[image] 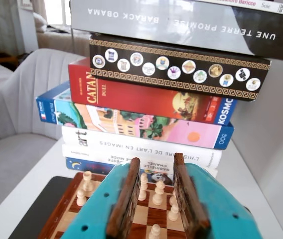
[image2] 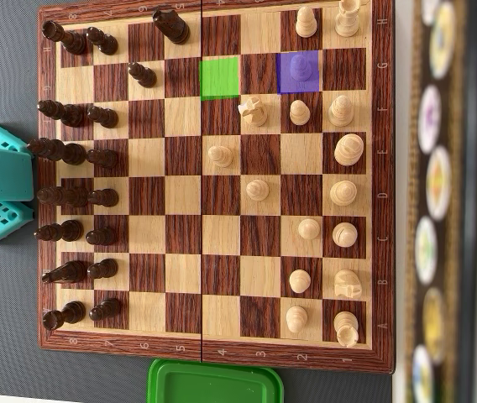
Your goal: Play chess
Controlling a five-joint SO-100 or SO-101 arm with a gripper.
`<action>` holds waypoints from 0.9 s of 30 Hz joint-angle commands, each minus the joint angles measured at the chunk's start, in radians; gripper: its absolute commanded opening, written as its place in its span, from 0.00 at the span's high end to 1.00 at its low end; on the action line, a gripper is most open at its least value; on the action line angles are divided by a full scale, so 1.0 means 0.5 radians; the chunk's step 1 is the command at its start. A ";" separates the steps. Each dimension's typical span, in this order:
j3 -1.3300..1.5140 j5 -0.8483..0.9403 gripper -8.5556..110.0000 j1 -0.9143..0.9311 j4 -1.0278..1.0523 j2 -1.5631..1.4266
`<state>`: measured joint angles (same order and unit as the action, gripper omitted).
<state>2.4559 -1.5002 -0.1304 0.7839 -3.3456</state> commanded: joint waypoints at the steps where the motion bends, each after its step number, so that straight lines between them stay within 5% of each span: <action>1: 0.043 -0.077 0.83 -0.040 0.101 0.003; 9: -0.052 -0.175 0.83 -0.144 0.611 0.153; 27: -1.037 -0.184 0.83 -0.261 1.012 1.881</action>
<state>2.0218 -1.5861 -0.2546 1.2855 -2.5081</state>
